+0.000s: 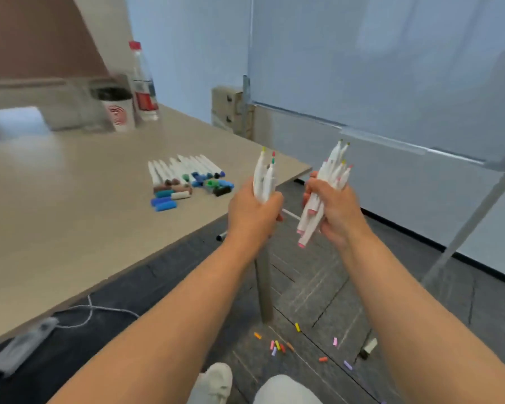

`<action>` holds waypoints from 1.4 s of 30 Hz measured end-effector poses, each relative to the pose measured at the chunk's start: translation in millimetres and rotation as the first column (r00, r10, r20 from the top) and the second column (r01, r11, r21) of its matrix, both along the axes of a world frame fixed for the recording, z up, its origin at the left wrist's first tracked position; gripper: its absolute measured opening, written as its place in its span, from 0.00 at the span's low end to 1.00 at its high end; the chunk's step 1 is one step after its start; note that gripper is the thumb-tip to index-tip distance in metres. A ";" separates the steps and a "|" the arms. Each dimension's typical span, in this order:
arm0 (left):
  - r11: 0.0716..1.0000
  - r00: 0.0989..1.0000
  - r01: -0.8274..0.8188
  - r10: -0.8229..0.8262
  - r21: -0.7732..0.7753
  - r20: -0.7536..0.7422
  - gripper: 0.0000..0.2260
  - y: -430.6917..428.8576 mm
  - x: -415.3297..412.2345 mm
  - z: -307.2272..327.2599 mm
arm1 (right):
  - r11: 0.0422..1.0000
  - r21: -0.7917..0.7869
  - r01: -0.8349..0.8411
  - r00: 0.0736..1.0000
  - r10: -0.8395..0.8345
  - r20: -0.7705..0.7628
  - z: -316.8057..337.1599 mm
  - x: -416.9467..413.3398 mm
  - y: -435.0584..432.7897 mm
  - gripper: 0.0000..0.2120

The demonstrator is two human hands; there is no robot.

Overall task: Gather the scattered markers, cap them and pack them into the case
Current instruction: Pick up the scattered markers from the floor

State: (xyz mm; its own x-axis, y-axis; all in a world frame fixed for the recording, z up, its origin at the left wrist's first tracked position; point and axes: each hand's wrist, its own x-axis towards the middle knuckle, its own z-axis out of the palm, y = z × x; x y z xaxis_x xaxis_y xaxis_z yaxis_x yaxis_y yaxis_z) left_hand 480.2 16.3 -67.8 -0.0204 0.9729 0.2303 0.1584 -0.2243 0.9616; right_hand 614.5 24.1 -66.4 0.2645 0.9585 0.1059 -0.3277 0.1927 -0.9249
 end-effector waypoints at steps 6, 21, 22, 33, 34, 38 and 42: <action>0.962 0.967 -0.256 0.255 0.098 0.029 0.07 -31.8 -120.9 37.5 | 0.978 0.084 -0.190 0.979 0.182 0.093 44.8 -126.5 -9.8 0.07; 0.827 0.824 -0.560 0.562 0.047 -0.069 0.07 -23.0 -315.0 40.9 | 0.902 -0.028 -0.431 0.856 0.419 0.304 53.7 -320.0 21.2 0.05; 0.820 0.816 -0.572 0.572 0.029 -0.080 0.07 -18.8 -328.5 38.5 | 0.891 -0.030 -0.452 0.844 0.439 0.308 53.9 -334.9 26.1 0.05; 0.584 0.707 -0.707 0.614 -0.400 -0.353 0.18 24.4 -444.2 22.8 | 0.711 -0.562 -0.423 0.399 0.703 0.589 36.7 -474.1 80.7 0.08; 0.566 0.700 -0.713 0.598 -0.414 -0.389 0.19 26.0 -448.8 23.3 | 0.702 -0.590 -0.399 0.316 0.709 0.631 36.7 -481.1 81.7 0.07; 0.520 0.670 -0.740 0.513 -0.428 -0.536 0.17 34.7 -461.4 20.2 | 0.641 -0.715 -0.280 -0.079 0.726 0.683 39.7 -507.1 82.1 0.21; 0.524 0.656 -0.744 0.456 -0.414 -0.601 0.16 37.1 -463.2 20.3 | 0.692 -0.685 -0.228 -0.177 0.662 0.728 38.9 -520.5 82.4 0.30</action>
State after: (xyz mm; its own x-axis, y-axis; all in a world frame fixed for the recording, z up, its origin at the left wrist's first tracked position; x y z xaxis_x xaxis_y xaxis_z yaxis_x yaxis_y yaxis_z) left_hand 17.1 53.5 -47.5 -0.7078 0.6666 -0.2336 0.3924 0.6461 0.6546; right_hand 94.0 106.5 -27.5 -0.3668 0.8083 -0.4606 0.8997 0.1824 -0.3965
